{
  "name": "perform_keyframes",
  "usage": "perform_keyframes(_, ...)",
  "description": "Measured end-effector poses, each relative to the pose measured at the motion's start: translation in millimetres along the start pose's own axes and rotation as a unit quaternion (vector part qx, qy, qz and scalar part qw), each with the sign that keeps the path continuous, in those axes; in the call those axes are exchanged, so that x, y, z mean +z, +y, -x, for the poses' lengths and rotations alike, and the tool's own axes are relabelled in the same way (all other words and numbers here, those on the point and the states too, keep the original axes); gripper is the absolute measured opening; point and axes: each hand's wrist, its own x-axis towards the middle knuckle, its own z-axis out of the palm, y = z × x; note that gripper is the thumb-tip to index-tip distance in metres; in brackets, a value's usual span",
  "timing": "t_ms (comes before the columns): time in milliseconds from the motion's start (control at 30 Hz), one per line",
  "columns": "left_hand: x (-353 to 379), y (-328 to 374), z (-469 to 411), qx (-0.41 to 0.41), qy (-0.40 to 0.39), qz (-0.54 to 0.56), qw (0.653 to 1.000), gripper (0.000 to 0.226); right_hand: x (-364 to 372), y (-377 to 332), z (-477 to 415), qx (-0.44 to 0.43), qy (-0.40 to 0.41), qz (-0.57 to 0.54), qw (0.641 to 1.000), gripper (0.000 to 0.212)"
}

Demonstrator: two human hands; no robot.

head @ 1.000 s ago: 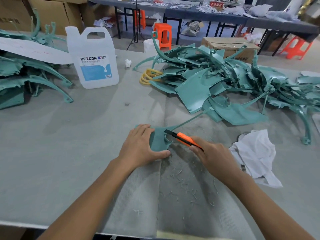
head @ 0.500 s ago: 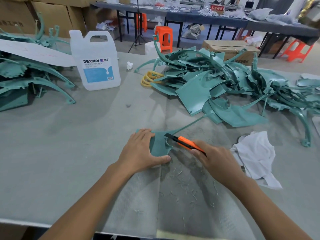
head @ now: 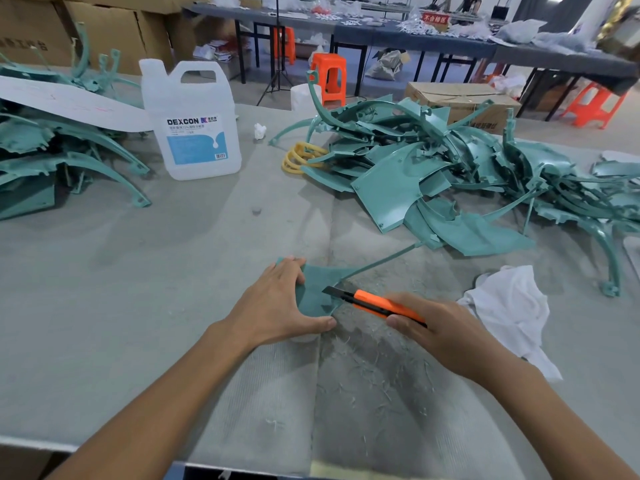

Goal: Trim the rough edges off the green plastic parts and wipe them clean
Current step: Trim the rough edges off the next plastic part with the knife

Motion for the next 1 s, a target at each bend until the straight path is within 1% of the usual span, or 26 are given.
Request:
perform_keyframes(67, 1.0, 0.1, -0.4, 0.005, 0.007, 0.000, 1.000, 0.093, -1.4, 4.8, 0.9, 0.003, -0.009, -0.006, 1.000, 0.027)
perform_keyframes(167, 1.3, 0.4, -0.7, 0.003, 0.010, -0.003, 1.000, 0.085, -0.6, 5.9, -3.5, 0.003, -0.014, 0.019, 1.000, 0.028)
perform_keyframes(300, 1.9, 2.2, -0.1, 0.002, 0.010, -0.001, 1.000, 0.079, 7.3, 1.0, -16.3, 0.010, 0.033, 0.071, 0.997, 0.035)
perform_keyframes(433, 2.1, 3.0, 0.2, -0.002, 0.016, 0.005, 1.000, 0.075, 14.3, -3.5, -13.3, 0.017, 0.025, 0.043, 0.999, 0.034)
perform_keyframes(533, 2.0, 2.0, -1.0, -0.003, 0.025, 0.004, 1.000, 0.081, 13.2, -4.0, -12.7, 0.032, 0.027, 0.055, 0.998, 0.036)
perform_keyframes(667, 5.2, 3.6, -0.9, -0.004, 0.029, 0.006, 1.000, 0.079, 14.9, -11.6, -8.9, 0.048, 0.054, 0.078, 0.994, 0.053)
perform_keyframes(733, 7.4, 4.6, -2.1, -0.008, 0.035, 0.002, 0.999, 0.080, 17.5, -16.1, -6.5, 0.052, 0.072, 0.087, 0.992, 0.048)
perform_keyframes(800, 9.8, 6.5, -1.6, -0.005, 0.047, -0.023, 0.999, 0.086, 20.2, -15.7, -5.9, 0.068, 0.090, 0.097, 0.989, 0.041)
perform_keyframes(900, 12.3, 13.9, 0.9, 0.003, 0.046, -0.103, 0.994, 0.104, 22.6, -14.3, -3.6, 0.074, 0.109, 0.089, 0.987, 0.042)
perform_keyframes(1000, 11.9, 21.6, 0.6, -0.009, 0.028, -0.161, 0.986, 0.110, 22.3, -14.7, -3.4, 0.067, 0.109, 0.102, 0.987, 0.038)
